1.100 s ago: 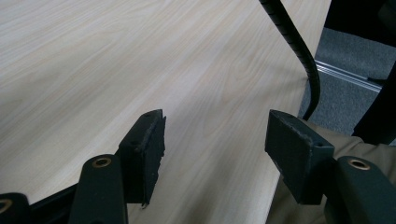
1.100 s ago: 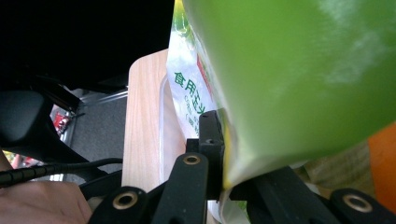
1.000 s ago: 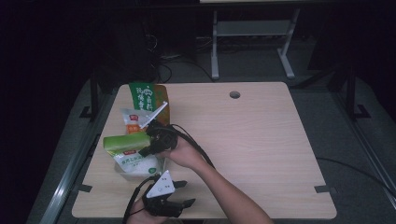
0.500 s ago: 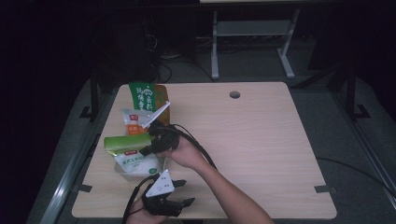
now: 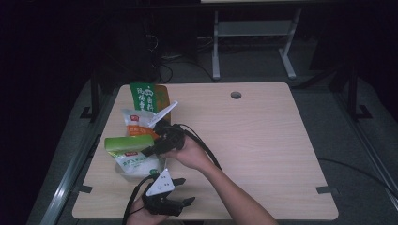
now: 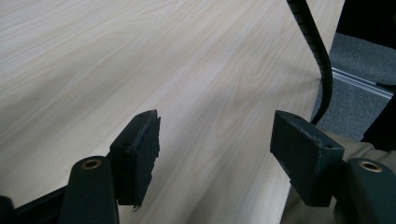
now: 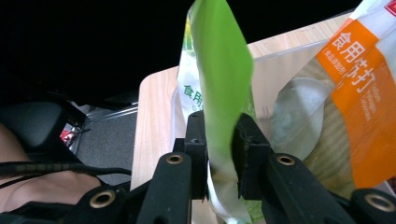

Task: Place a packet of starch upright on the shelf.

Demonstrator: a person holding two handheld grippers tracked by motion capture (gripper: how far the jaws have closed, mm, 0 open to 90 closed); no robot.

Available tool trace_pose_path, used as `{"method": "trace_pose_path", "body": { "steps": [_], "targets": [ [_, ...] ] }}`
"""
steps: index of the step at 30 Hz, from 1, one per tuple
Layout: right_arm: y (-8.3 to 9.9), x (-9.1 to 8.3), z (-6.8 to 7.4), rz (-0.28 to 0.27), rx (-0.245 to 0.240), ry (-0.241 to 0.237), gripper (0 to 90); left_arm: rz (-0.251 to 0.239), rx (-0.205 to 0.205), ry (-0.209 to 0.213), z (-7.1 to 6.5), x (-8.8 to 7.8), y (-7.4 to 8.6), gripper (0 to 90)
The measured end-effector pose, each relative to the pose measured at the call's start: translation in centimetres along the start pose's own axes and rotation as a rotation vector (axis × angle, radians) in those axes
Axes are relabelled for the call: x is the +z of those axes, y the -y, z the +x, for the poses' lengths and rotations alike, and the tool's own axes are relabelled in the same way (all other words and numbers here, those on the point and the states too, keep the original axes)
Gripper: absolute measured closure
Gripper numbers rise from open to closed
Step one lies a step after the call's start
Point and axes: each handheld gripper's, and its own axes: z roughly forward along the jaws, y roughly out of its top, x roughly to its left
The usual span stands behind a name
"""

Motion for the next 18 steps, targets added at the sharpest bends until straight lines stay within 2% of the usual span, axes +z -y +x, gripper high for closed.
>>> {"method": "trace_pose_path", "body": {
  "steps": [5, 9, 15, 16, 18],
  "targets": [
    [0.2, -0.9, -0.1, -0.033, 0.004, -0.004, 71.3, 0.004, 0.002, -0.005, 0.1, 0.0, 0.0, 29.6],
    [0.5, -2.0, -0.3, -0.053, 0.03, -0.004, 66.1, 0.003, 0.004, -0.006, 0.2, 0.0, 0.0, 28.9],
    [1.5, -3.8, -0.8, -0.078, 0.049, 0.023, 59.6, -0.001, -0.002, -0.008, 0.3, 0.0, -0.1, 27.9],
    [1.7, -4.1, -0.8, -0.085, 0.069, 0.031, 58.2, -0.002, 0.002, -0.009, 0.3, 0.0, -0.1, 27.8],
    [2.1, -4.6, -1.0, -0.086, 0.075, 0.034, 57.3, -0.005, -0.008, -0.006, 0.3, 0.0, -0.1, 27.8]
  ]
}}
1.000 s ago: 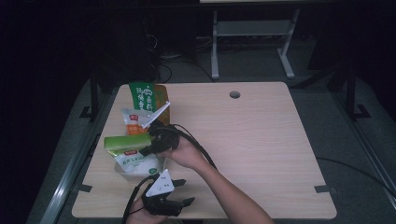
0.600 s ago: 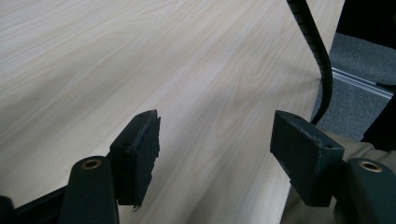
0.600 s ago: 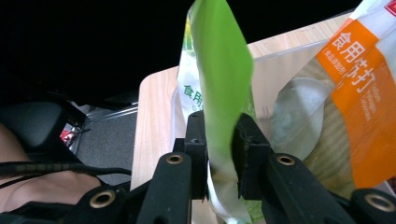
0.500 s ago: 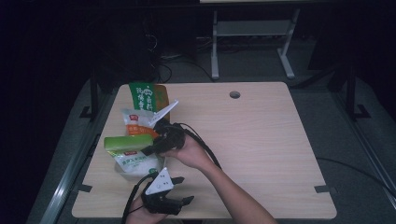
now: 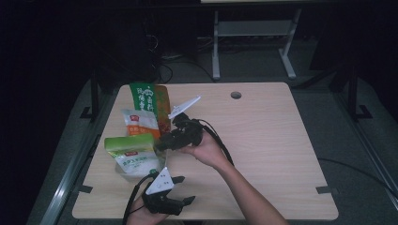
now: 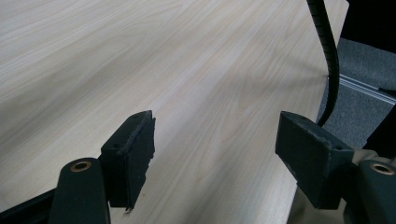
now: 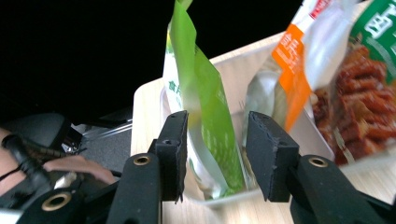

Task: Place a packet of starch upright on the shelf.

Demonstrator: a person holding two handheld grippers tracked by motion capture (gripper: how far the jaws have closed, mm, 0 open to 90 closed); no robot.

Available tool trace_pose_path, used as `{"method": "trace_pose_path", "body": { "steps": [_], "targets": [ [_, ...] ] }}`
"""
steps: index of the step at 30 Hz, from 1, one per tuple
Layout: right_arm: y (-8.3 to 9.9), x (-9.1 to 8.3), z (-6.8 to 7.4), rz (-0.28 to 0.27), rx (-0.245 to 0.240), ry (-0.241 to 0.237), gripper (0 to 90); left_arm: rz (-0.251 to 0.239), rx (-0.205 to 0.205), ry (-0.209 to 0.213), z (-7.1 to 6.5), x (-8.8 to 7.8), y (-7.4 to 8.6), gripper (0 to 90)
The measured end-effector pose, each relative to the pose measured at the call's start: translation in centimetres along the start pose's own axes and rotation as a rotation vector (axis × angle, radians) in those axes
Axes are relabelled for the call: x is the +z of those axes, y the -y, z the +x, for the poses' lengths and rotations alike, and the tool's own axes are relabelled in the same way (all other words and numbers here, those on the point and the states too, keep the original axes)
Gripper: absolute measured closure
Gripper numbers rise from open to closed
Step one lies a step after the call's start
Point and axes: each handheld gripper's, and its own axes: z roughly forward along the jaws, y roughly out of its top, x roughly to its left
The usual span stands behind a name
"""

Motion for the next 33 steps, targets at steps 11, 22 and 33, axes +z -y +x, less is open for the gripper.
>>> {"method": "trace_pose_path", "body": {
  "steps": [11, 22, 33],
  "targets": [
    [1.7, -3.2, -0.8, -0.009, 0.027, 0.056, 51.8, -0.004, -0.005, 0.003, 0.0, 0.0, 0.0, 27.5],
    [3.5, -5.6, -1.5, -0.014, 0.049, 0.102, 45.3, -0.007, -0.005, 0.006, 0.0, 0.1, 0.0, 27.4],
    [5.3, -7.1, -1.8, -0.014, 0.077, 0.128, 41.8, -0.014, -0.004, 0.002, 0.0, -0.1, 0.0, 27.4]
  ]
}}
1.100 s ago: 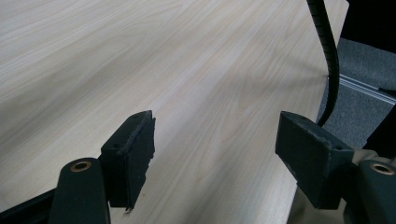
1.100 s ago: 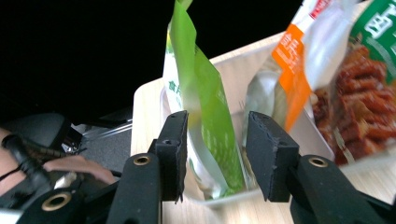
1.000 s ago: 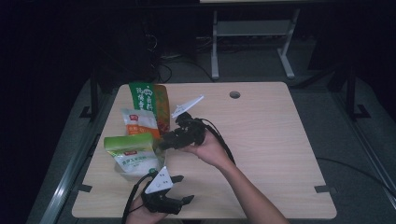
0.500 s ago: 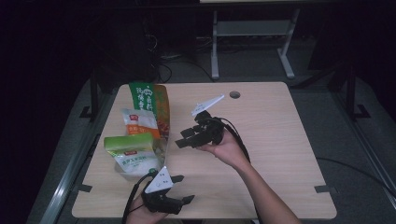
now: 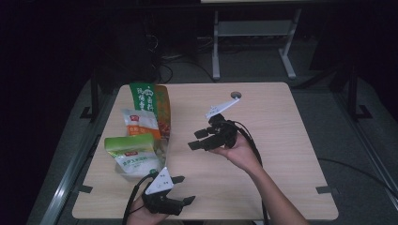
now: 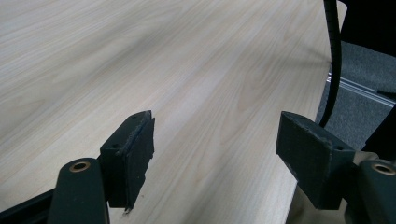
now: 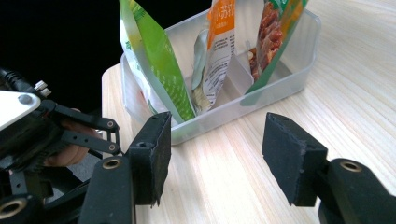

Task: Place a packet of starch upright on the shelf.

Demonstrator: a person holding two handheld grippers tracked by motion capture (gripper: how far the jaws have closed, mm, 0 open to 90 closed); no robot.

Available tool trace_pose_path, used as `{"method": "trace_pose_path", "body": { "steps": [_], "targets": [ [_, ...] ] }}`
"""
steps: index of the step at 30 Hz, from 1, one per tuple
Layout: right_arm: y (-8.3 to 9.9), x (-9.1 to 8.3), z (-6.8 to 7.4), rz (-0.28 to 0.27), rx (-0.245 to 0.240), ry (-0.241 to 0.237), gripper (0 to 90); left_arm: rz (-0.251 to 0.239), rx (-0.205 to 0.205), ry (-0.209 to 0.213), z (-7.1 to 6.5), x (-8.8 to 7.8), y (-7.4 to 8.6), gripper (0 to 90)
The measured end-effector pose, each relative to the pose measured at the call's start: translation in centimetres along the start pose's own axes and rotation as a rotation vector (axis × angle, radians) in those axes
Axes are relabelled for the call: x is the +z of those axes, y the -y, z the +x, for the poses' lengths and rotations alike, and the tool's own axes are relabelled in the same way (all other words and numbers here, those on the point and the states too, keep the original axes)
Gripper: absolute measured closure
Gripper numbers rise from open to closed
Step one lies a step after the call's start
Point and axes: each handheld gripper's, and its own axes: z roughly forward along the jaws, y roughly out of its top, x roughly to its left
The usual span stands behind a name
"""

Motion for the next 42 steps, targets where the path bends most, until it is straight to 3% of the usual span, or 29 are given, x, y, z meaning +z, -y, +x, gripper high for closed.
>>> {"method": "trace_pose_path", "body": {
  "steps": [21, 42],
  "targets": [
    [4.4, -3.6, -1.4, -0.029, 0.05, 0.07, 38.7, 0.013, 0.013, -0.003, 0.1, 0.3, -0.1, 27.2],
    [9.4, -5.8, -2.2, -0.053, 0.119, 0.115, 37.5, 0.01, 0.014, -0.001, 0.3, 0.5, -0.1, 27.2]
  ]
}}
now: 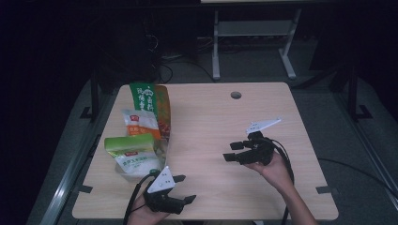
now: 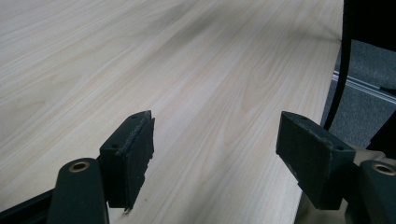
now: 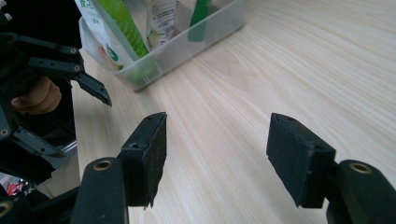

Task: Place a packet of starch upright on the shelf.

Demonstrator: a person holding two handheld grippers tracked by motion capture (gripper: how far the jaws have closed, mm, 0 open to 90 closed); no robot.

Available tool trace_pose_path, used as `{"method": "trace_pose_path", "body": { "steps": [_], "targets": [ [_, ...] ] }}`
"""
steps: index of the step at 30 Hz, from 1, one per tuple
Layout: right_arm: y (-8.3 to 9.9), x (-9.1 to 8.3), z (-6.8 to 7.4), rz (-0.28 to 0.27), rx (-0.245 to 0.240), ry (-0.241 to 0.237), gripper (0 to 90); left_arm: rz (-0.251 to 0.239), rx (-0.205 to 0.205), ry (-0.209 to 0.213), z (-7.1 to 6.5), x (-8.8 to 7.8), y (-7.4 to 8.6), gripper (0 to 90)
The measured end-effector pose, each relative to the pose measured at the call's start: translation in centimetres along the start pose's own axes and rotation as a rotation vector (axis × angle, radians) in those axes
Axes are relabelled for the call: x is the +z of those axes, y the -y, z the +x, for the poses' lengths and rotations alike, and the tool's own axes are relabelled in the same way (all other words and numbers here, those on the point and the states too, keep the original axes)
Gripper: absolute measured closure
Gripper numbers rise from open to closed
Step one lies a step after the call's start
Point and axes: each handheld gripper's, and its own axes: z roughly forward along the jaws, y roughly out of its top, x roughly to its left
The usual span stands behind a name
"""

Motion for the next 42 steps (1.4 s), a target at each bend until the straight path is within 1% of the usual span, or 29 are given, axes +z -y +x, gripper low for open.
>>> {"method": "trace_pose_path", "body": {
  "steps": [1, 3, 11, 21, 23, 28, 29, 30, 34, 35, 36, 42],
  "targets": [
    [0.2, -0.1, -0.1, -0.001, 0.002, 0.001, 37.5, 0.003, 0.007, 0.0, 0.1, 0.0, 0.0, 27.2],
    [0.7, -0.2, -0.2, 0.003, 0.006, 0.011, 37.2, 0.005, 0.005, 0.001, 0.1, 0.1, 0.0, 27.2],
    [2.4, -0.4, -0.7, 0.02, 0.027, 0.018, 37.3, 0.003, -0.007, 0.002, 0.0, 0.3, 0.0, 27.2],
    [5.0, -1.1, -1.0, 0.022, 0.053, 0.02, 38.0, 0.011, -0.003, 0.006, 0.1, 0.6, 0.1, 27.2],
    [5.5, -1.2, -1.1, 0.028, 0.052, 0.025, 37.9, 0.014, -0.002, 0.006, 0.1, 0.6, 0.1, 27.2],
    [6.4, -1.6, -0.9, 0.023, 0.072, 0.026, 37.3, 0.013, -0.005, 0.005, 0.1, 0.6, 0.1, 27.2],
    [6.6, -1.6, -0.9, 0.022, 0.065, 0.026, 37.1, 0.015, -0.004, 0.005, 0.1, 0.6, 0.1, 27.2],
    [6.7, -1.7, -0.9, 0.024, 0.071, 0.027, 37.1, 0.014, -0.004, 0.006, 0.1, 0.6, 0.1, 27.2],
    [7.1, -1.9, -0.6, 0.027, 0.071, 0.028, 36.7, 0.014, -0.004, 0.007, 0.1, 0.6, 0.1, 27.2],
    [7.2, -1.9, -0.6, 0.027, 0.06, 0.03, 36.4, 0.015, -0.002, 0.007, 0.1, 0.6, 0.1, 27.2],
    [7.4, -1.9, -0.5, 0.028, 0.065, 0.032, 36.0, 0.015, -0.002, 0.007, 0.1, 0.6, 0.1, 27.2],
    [8.3, -2.2, 0.3, 0.009, 0.057, 0.045, 34.4, 0.015, -0.001, 0.012, 0.1, 0.6, 0.1, 27.2]
  ]
}}
